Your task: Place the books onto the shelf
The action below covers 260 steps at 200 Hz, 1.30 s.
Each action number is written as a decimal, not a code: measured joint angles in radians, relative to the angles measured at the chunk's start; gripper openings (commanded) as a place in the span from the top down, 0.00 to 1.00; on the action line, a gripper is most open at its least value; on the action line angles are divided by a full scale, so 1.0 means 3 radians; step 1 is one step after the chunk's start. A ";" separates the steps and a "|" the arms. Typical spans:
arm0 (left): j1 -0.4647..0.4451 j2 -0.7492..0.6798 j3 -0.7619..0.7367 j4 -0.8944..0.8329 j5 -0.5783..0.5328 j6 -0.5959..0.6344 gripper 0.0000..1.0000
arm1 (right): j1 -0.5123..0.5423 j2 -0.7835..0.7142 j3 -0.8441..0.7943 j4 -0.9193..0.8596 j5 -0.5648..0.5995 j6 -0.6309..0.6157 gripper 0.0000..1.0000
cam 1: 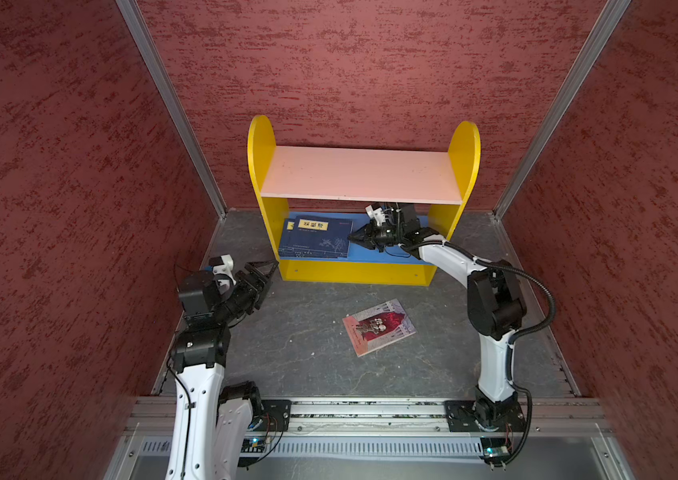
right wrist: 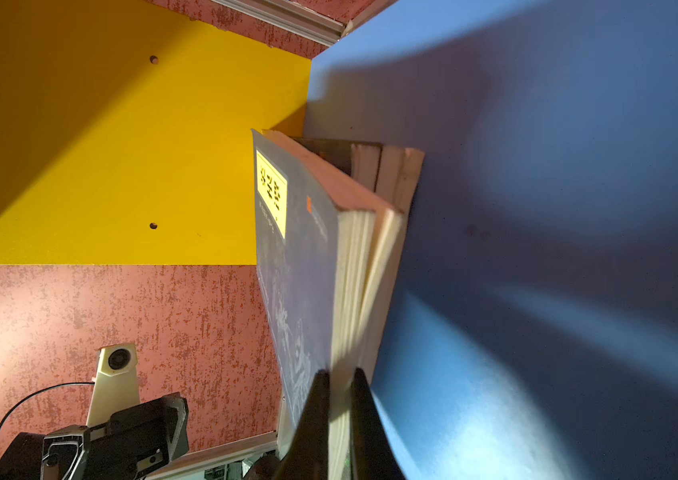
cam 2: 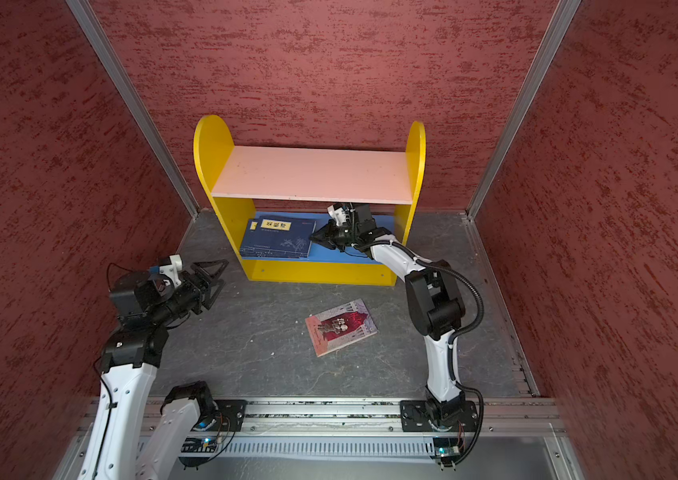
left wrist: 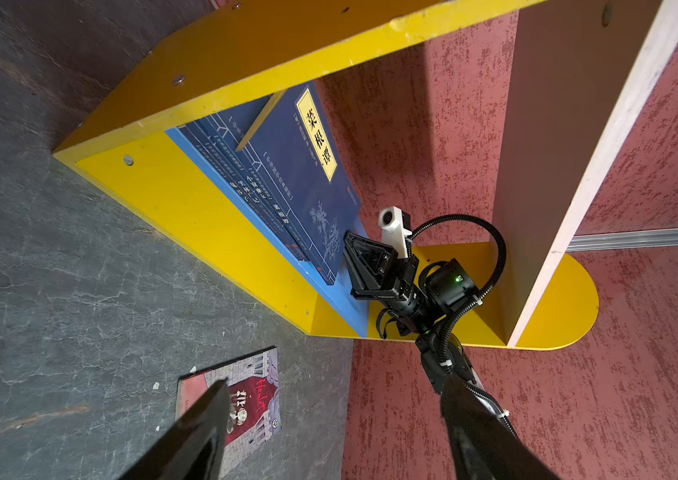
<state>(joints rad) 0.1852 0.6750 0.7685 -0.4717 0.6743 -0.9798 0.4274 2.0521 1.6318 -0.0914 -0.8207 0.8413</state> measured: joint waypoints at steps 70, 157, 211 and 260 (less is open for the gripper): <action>-0.0004 -0.0001 0.0000 0.0001 0.0000 0.0000 0.20 | 0.0010 0.0131 0.0161 -0.0013 0.0009 0.0023 0.98; -0.0005 -0.0001 -0.0009 0.0001 -0.0001 0.0000 0.20 | 0.0032 0.0336 0.0532 -0.0263 0.0020 -0.0126 1.00; -0.0005 -0.0003 -0.0014 0.0001 -0.0003 -0.0001 0.20 | 0.0058 0.0378 0.0724 -0.0521 0.0029 -0.0331 1.00; -0.0005 -0.0004 -0.0032 0.0003 -0.0003 -0.0001 0.20 | 0.0095 0.0453 0.0852 -0.0703 0.0041 -0.0484 1.00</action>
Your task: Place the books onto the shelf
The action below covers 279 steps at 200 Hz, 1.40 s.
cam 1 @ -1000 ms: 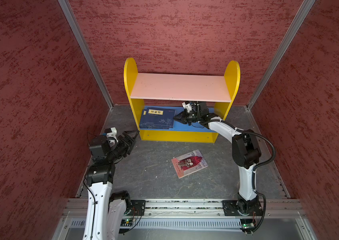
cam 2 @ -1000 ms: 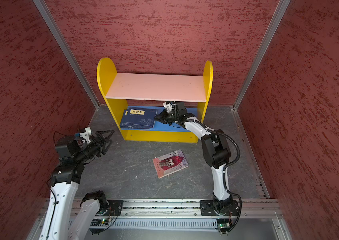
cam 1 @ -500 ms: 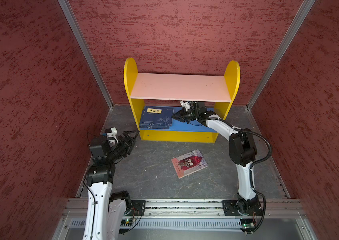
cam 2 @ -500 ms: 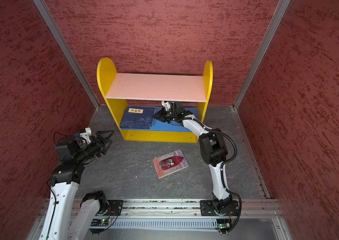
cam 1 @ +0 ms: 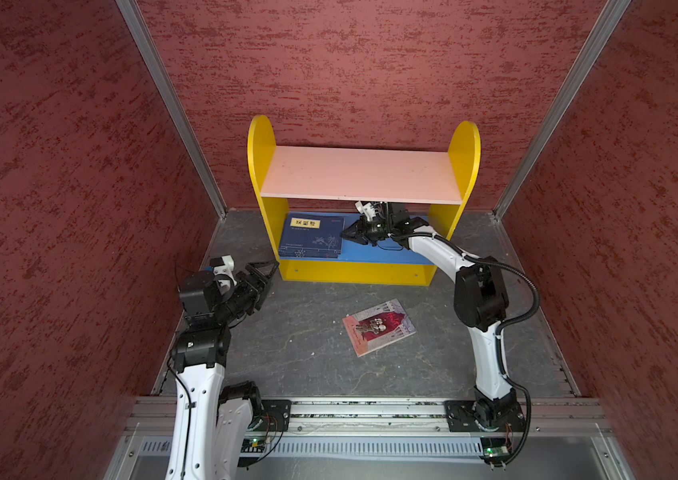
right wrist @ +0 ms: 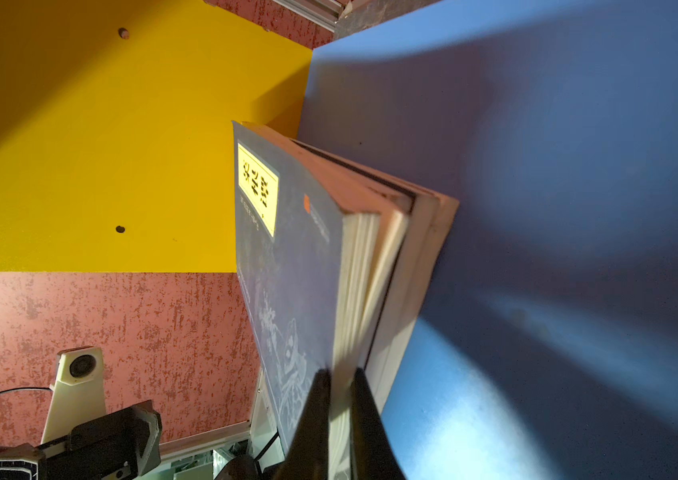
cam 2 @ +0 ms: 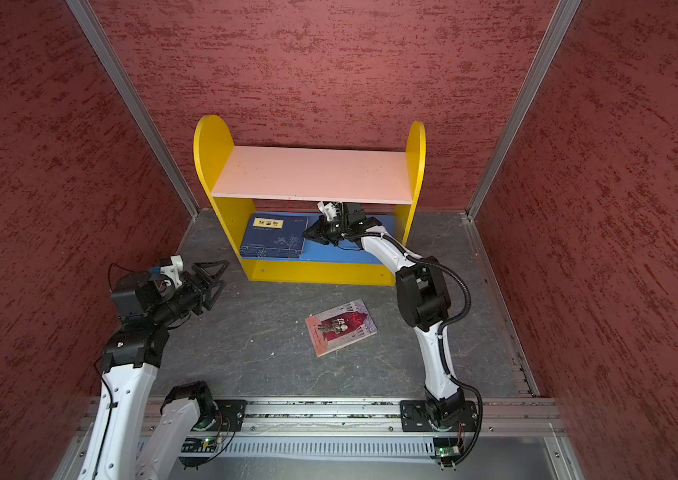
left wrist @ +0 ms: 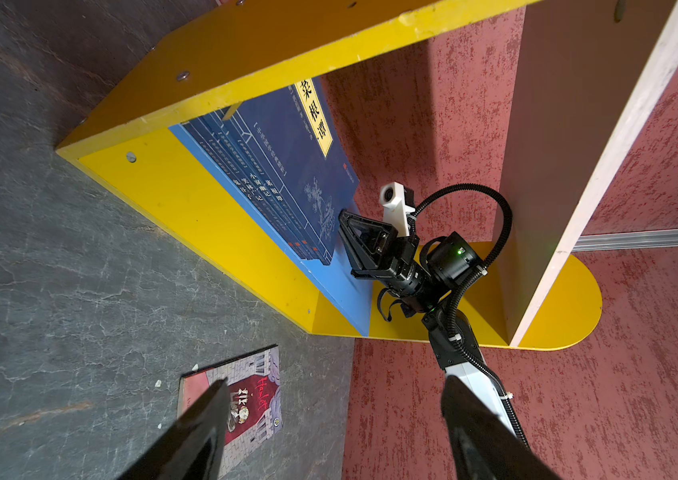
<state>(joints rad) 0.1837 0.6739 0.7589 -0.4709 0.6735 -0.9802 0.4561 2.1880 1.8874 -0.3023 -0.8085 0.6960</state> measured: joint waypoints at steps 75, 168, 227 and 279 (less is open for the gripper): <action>0.0000 0.0000 -0.0005 0.0000 -0.0001 0.0000 0.20 | 0.0001 0.0036 0.0108 -0.0121 -0.0005 -0.0060 1.00; -0.0011 -0.0022 -0.0019 0.0001 -0.0003 -0.0004 0.19 | 0.0008 0.0089 0.0156 -0.0098 -0.0033 0.0009 1.00; -0.0013 -0.0022 -0.0025 0.0000 -0.0004 -0.0033 0.19 | 0.0029 0.0107 0.0173 -0.0078 -0.0034 0.0014 1.00; -0.0014 -0.0022 -0.0025 0.0000 -0.0004 -0.0033 0.19 | 0.0031 0.0109 0.0173 -0.0075 -0.0033 0.0036 1.00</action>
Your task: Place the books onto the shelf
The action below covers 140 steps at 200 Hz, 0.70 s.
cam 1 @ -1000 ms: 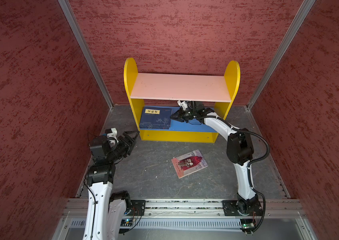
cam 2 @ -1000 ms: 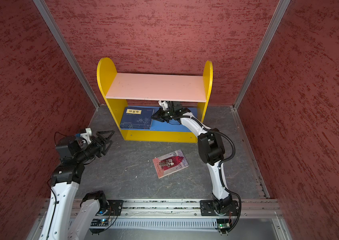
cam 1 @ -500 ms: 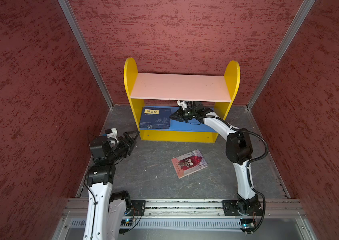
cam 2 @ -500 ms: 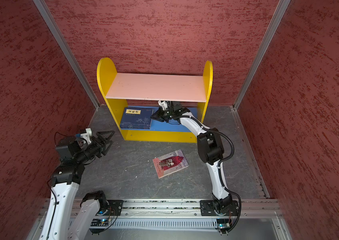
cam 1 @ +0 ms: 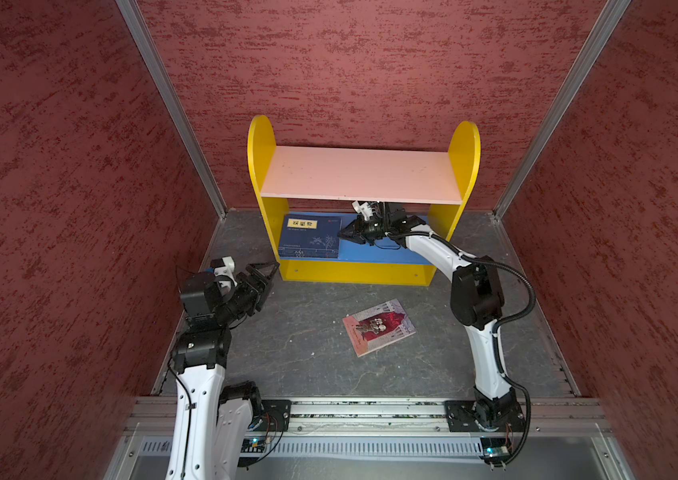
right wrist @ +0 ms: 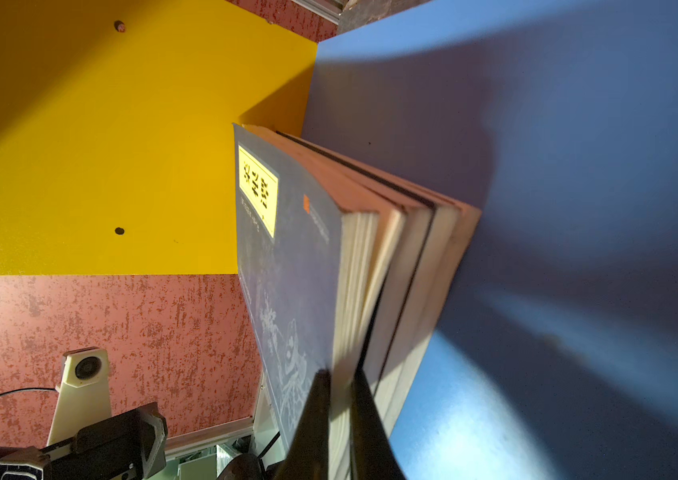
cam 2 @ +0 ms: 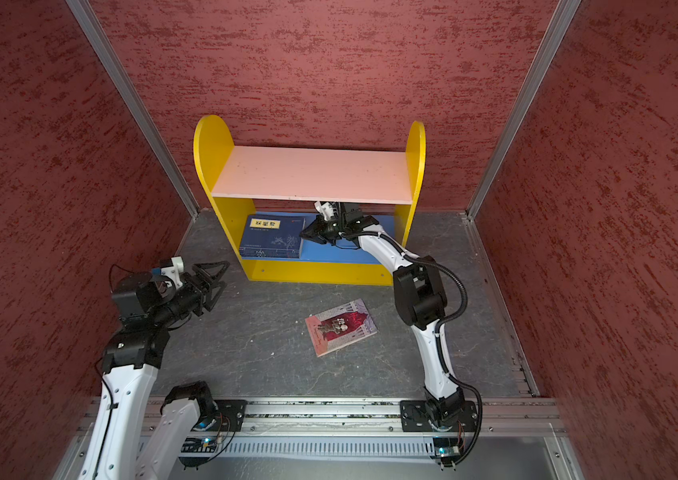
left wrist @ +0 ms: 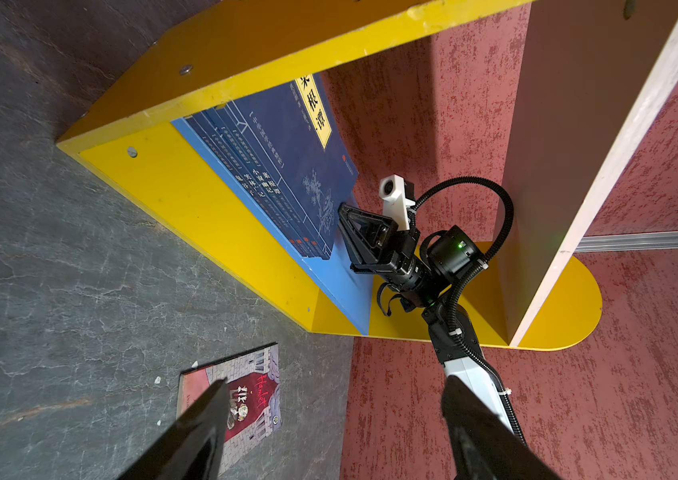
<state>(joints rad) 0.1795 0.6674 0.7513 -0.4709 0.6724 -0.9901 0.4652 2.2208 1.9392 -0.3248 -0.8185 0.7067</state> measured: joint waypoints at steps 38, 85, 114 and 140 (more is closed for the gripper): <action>-0.0001 0.0000 0.0000 0.0000 -0.0001 0.0000 0.19 | 0.0000 0.0005 0.0004 0.0009 0.0000 0.0023 1.00; -0.0001 0.0000 0.0000 0.0000 -0.0001 0.0000 0.19 | 0.0008 0.0025 0.0047 0.0010 0.0003 0.0039 0.93; -0.0001 0.0000 0.0000 0.0000 -0.0001 0.0000 0.19 | 0.0008 0.0029 0.0047 0.0009 0.0006 0.0038 0.89; -0.0001 0.0000 0.0000 0.0000 -0.0001 0.0000 0.19 | 0.0009 0.0029 0.0053 -0.0006 0.0013 0.0024 0.82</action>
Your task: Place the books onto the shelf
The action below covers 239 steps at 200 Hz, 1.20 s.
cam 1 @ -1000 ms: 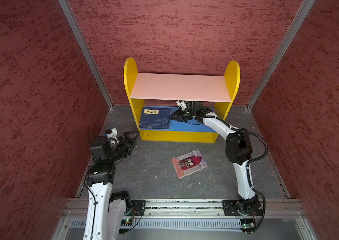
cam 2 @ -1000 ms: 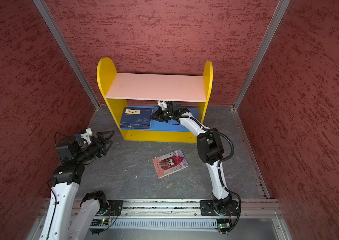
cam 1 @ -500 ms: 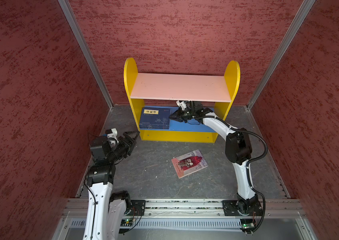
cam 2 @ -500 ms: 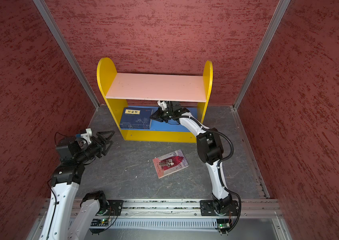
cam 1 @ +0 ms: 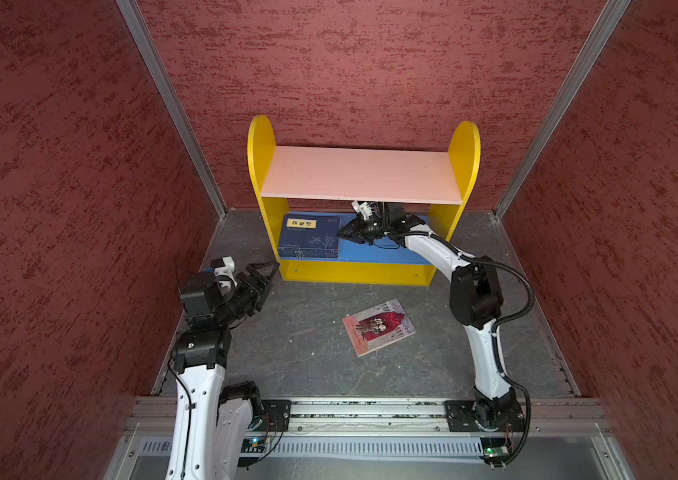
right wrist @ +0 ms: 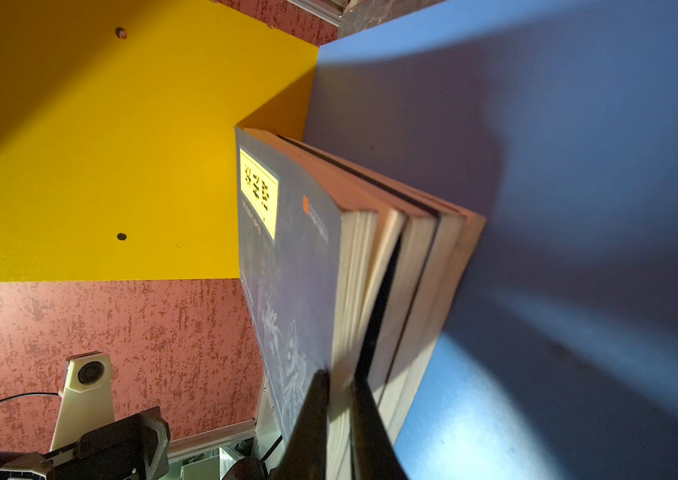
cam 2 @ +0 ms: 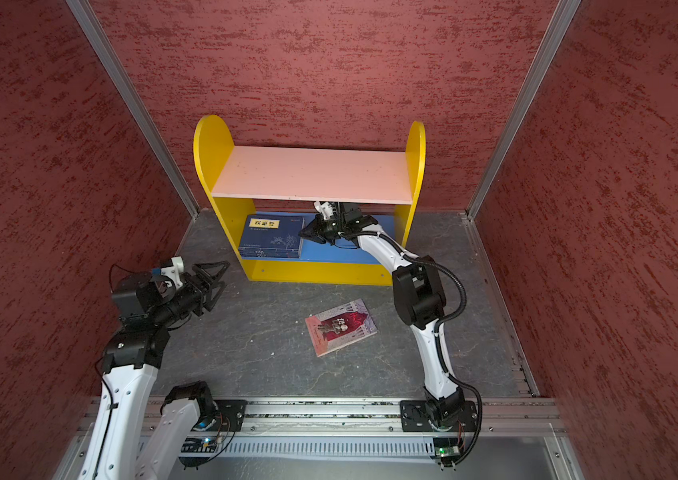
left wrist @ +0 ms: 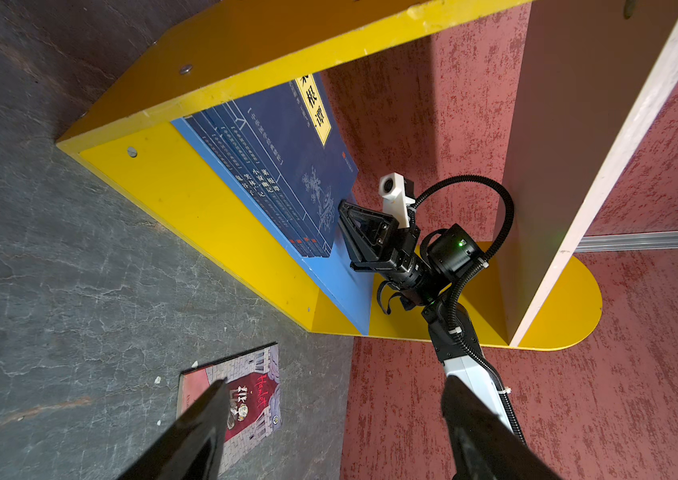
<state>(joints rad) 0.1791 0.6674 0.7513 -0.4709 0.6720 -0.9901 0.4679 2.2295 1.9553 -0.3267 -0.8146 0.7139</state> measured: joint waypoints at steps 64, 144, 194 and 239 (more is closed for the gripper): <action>0.0000 0.0000 0.0000 -0.0001 0.0000 0.0000 0.19 | 0.0013 0.0001 0.0072 -0.0148 0.0099 -0.0081 0.65; -0.0003 0.0001 0.0000 -0.0005 0.0000 0.0000 0.17 | 0.0011 -0.0008 0.0083 -0.0235 0.0347 -0.0167 0.58; -0.0003 0.0004 0.0003 -0.0025 0.0000 0.0011 0.17 | -0.0001 -0.0362 -0.0383 -0.0015 0.0436 -0.0109 0.57; -0.0003 0.0003 0.0047 -0.0108 0.0001 0.0093 0.16 | -0.0043 -0.0861 -0.1157 0.0495 0.0493 0.0140 0.57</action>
<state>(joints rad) 0.1783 0.6682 0.7654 -0.5034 0.6724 -0.9623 0.4549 1.9713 1.6081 -0.1783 -0.6666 0.7559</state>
